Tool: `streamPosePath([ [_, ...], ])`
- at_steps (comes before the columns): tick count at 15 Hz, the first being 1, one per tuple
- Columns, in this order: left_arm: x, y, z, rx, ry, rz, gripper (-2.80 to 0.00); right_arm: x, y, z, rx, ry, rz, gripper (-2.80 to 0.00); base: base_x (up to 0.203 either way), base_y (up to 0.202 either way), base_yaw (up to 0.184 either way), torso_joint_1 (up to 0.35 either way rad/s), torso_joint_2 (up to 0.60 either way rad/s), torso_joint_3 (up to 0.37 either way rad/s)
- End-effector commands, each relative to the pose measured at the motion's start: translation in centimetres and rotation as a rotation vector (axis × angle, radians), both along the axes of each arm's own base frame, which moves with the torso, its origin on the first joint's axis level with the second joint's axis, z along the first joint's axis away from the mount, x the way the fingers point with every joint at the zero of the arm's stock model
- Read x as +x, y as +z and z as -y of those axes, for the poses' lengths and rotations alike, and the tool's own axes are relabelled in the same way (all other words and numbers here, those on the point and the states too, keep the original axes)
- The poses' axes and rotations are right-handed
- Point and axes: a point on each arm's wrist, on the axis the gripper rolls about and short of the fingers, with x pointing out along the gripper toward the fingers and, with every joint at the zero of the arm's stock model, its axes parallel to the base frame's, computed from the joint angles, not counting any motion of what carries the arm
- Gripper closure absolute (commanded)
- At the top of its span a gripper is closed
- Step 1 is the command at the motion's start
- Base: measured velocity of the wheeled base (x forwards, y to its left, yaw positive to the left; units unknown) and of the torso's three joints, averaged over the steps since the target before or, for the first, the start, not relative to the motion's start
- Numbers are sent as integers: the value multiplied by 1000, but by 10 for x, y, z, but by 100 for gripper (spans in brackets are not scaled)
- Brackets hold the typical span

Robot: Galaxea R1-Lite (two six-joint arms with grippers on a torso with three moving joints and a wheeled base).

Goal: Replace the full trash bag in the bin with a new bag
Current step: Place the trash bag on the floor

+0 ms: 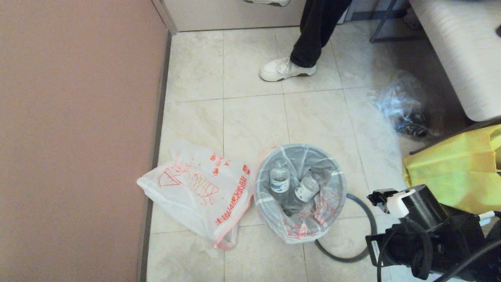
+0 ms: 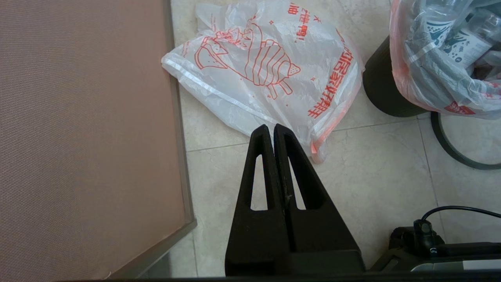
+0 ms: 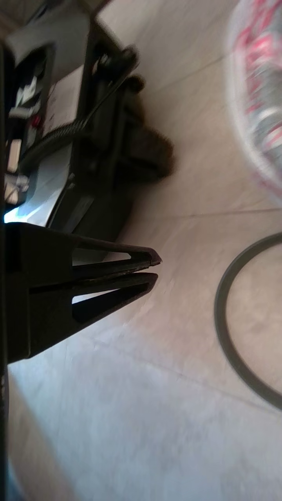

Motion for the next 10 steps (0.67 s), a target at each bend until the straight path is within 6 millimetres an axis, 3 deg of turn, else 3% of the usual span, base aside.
streamPosePath([
  [1, 0, 0, 0, 1, 0, -2, 0, 12, -1, -8, 26, -27, -1, 0, 0, 0, 0, 0, 0, 0],
  [4, 0, 0, 0, 1, 0, -2, 0, 22, 5, -12, 135, -134, 3, 0, 0, 0, 0, 0, 0, 0],
  [7, 0, 0, 0, 1, -2, -2, 0, 40, -16, 5, 122, -235, -54, 0, 0, 0, 0, 0, 0, 0],
  [10, 0, 0, 0, 1, 0, -2, 0, 59, -32, 7, 189, -252, -68, 0, 0, 0, 0, 0, 0, 0],
])
